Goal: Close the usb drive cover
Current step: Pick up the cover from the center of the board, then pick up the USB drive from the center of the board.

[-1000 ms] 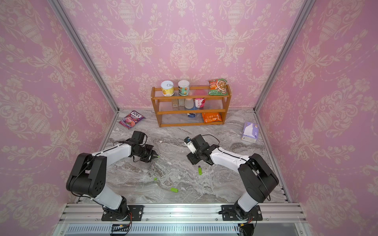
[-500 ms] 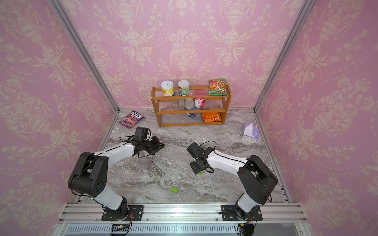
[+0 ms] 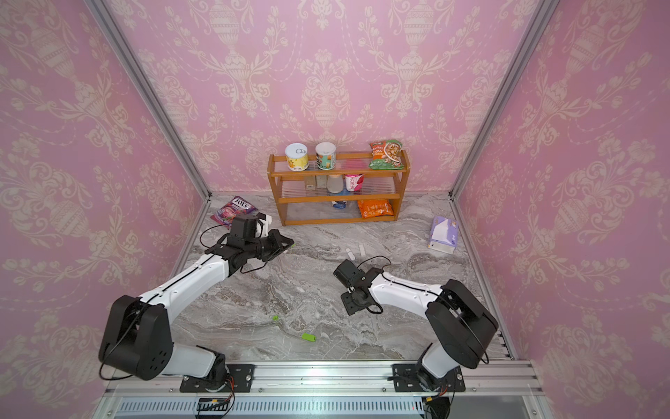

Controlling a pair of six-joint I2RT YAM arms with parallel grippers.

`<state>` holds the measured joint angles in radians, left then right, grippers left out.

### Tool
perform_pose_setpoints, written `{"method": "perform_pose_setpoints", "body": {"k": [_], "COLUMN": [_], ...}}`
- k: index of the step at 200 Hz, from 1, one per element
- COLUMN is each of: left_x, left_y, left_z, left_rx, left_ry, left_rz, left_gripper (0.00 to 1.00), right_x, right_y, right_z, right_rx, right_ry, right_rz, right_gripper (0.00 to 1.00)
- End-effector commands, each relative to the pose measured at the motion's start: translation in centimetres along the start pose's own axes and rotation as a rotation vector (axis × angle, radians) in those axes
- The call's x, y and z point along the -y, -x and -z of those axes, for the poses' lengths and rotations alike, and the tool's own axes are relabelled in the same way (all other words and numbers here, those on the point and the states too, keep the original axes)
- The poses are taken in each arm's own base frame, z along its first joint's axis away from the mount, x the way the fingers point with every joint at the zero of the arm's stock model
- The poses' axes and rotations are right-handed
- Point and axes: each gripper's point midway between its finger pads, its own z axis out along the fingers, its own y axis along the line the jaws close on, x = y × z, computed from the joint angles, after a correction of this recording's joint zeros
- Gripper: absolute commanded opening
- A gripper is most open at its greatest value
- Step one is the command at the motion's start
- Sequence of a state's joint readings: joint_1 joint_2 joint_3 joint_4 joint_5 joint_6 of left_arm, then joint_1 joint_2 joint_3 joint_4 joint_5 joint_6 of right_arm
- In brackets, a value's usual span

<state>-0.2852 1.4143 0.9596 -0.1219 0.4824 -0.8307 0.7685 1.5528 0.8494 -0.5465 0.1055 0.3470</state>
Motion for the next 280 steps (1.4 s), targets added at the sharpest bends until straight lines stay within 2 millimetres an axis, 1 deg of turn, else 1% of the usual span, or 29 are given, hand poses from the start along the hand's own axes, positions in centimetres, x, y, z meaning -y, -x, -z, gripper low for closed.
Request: {"method": "perform_pose_setpoints", "body": {"k": [1, 29, 49, 57, 64, 96, 129, 162, 194, 223, 248, 267, 280], "left_x": [0.1, 0.6, 0.7, 0.7, 0.8, 0.5, 0.5, 0.4, 0.2, 0.1, 0.0, 0.0, 0.1], "left_y": [-0.1, -0.1, -0.1, -0.2, -0.2, -0.1, -0.2, -0.1, -0.2, -0.2, -0.3, -0.4, -0.5], "left_z": [1.0, 1.3, 1.4, 1.4, 1.5, 1.9, 1.8, 2.0, 1.9, 1.8, 1.5, 1.3, 1.3], "left_rx": [0.016, 0.022, 0.024, 0.024, 0.026, 0.038, 0.036, 0.042, 0.037, 0.033, 0.026, 0.019, 0.013], "left_ry": [0.034, 0.024, 0.022, 0.022, 0.024, 0.042, 0.043, 0.050, 0.057, 0.058, 0.054, 0.050, 0.040], "left_rz": [-0.084, -0.090, -0.090, -0.091, -0.094, -0.105, -0.106, -0.108, -0.114, -0.111, -0.104, -0.100, -0.100], "left_gripper": [0.00, 0.00, 0.00, 0.00, 0.00, 0.00, 0.00, 0.00, 0.00, 0.00, 0.00, 0.00, 0.00], "right_x": [-0.5, -0.9, -1.0, -1.1, -1.0, -0.8, -1.0, -1.0, -1.0, -0.7, -1.1, -1.4, -1.2], "right_y": [0.0, -0.2, -0.3, -0.4, -0.5, -0.7, -1.0, -1.5, -2.0, -2.4, -2.6, -2.7, -2.7], "right_z": [0.2, -0.4, -0.6, -0.6, -0.7, -0.5, -1.0, -1.5, -1.8, -1.6, -1.8, -2.1, -2.2], "right_rx": [0.019, 0.013, -0.007, -0.014, -0.022, -0.038, -0.058, -0.099, -0.122, -0.129, -0.134, -0.147, -0.155], "right_ry": [0.026, 0.046, 0.049, 0.051, 0.049, 0.036, 0.036, -0.005, -0.031, -0.047, -0.023, -0.014, -0.025], "right_rz": [-0.024, -0.022, -0.019, -0.020, -0.021, -0.028, -0.030, -0.007, 0.007, 0.005, 0.004, 0.011, 0.015], "right_gripper": [0.60, 0.58, 0.52, 0.47, 0.45, 0.44, 0.43, 0.39, 0.32, 0.31, 0.25, 0.17, 0.08]}}
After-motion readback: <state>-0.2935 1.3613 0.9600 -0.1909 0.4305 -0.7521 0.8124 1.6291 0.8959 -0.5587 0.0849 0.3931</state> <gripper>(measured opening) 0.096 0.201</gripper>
